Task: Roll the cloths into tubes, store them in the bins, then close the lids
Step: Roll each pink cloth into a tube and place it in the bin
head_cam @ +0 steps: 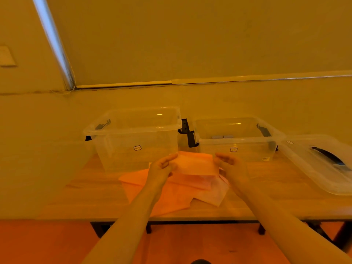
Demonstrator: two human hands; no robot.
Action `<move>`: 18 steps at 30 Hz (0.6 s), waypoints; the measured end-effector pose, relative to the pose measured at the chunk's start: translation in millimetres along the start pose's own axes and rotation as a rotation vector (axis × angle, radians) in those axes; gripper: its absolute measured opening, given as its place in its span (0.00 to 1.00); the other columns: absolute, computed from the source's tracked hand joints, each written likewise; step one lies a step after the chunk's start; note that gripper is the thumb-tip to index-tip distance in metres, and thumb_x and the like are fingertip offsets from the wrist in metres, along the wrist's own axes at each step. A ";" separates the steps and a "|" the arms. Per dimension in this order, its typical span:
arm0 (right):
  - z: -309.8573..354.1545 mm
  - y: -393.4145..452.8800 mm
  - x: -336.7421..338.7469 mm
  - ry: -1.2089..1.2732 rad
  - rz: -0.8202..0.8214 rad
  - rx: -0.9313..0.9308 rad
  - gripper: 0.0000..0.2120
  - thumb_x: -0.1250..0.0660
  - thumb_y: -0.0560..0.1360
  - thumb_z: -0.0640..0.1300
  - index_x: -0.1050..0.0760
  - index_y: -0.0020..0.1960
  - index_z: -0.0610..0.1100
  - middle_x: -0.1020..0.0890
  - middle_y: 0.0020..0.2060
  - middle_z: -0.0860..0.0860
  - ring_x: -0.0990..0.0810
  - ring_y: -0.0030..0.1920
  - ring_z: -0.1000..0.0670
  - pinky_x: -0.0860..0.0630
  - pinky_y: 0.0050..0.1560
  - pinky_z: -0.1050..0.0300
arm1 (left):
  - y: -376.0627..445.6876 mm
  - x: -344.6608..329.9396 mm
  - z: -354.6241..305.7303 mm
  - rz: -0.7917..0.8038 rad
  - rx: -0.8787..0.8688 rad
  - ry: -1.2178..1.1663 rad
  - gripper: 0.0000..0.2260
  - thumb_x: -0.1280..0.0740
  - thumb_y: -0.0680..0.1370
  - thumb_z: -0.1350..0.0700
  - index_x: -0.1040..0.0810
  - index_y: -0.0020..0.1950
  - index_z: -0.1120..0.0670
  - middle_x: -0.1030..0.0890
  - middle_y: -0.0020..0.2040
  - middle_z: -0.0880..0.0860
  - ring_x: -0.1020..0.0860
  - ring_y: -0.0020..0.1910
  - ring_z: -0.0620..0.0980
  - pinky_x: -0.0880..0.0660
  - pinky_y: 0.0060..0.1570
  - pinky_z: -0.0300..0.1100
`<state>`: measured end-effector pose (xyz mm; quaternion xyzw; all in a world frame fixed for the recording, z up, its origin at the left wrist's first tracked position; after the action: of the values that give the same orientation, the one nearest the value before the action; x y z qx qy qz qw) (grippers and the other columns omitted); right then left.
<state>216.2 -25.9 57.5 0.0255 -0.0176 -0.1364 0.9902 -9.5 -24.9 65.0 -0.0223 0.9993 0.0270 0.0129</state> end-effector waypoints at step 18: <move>-38.1 -17.8 -0.5 0.171 0.141 -0.544 0.11 0.30 0.73 0.34 0.24 0.55 0.37 0.20 0.52 0.41 0.20 0.52 0.44 0.19 0.38 0.56 | 6.1 5.5 45.6 0.018 0.077 0.047 0.16 0.33 0.77 0.62 0.20 0.53 0.41 0.24 0.65 0.57 0.23 0.57 0.55 0.24 0.46 0.41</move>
<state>212.5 -41.2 18.4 -0.2308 0.1016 -0.0645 0.9655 -14.1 -16.6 19.6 -0.0133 0.9998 -0.0117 -0.0100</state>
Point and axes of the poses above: each hand's wrist, its own y-axis towards the middle knuckle, its own x-axis out of the back of the hand, z = x × y, the point moved 2 cm from there along y, towards the middle knuckle
